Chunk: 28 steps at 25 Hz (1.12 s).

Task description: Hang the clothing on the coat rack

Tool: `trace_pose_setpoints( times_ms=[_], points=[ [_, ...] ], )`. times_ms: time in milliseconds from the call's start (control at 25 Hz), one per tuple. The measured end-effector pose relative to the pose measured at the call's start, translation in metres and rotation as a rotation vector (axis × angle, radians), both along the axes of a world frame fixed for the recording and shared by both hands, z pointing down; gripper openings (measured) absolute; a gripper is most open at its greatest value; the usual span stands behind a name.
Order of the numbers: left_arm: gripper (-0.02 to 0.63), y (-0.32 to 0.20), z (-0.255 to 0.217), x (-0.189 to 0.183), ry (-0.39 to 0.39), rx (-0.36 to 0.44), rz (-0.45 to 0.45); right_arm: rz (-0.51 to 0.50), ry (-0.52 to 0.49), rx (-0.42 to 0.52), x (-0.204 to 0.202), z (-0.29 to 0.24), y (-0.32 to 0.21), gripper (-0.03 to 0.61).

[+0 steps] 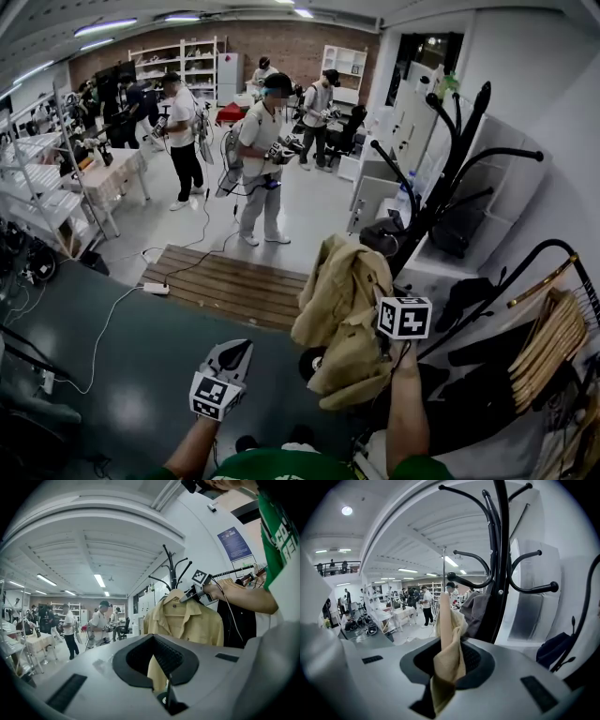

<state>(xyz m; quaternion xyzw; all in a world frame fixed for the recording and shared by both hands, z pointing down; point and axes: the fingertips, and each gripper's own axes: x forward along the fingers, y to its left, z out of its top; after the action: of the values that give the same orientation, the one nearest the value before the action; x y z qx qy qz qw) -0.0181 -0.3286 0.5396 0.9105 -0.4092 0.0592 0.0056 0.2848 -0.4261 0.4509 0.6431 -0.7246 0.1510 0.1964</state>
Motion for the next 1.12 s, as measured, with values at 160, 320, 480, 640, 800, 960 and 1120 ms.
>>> trace_pose_setpoints(
  times_ms=[160,320,480,640,800,960,1120],
  points=[
    [0.003,-0.005,-0.001,0.004,0.008,0.001,0.004,0.008,-0.003,-0.008,0.005,0.000,-0.010,0.069],
    [0.003,-0.011,0.000,0.006,0.008,0.001,0.003,0.018,-0.003,-0.007,0.009,-0.004,-0.020,0.069],
    [0.003,-0.017,0.003,0.003,0.005,-0.002,-0.003,0.019,-0.013,-0.011,0.012,0.000,-0.033,0.069],
    [0.003,-0.022,0.005,-0.002,0.005,-0.006,-0.011,0.045,-0.002,-0.022,0.017,0.000,-0.039,0.069],
    [0.003,-0.025,0.005,-0.002,0.005,-0.006,-0.010,0.056,-0.005,-0.039,0.021,0.010,-0.044,0.069],
    [0.003,-0.027,0.005,-0.002,0.003,-0.010,-0.006,0.071,-0.005,-0.069,0.023,0.026,-0.047,0.069],
    [0.003,-0.029,0.009,0.001,0.004,-0.016,-0.004,0.100,-0.007,-0.080,0.034,0.039,-0.048,0.069]
  ],
)
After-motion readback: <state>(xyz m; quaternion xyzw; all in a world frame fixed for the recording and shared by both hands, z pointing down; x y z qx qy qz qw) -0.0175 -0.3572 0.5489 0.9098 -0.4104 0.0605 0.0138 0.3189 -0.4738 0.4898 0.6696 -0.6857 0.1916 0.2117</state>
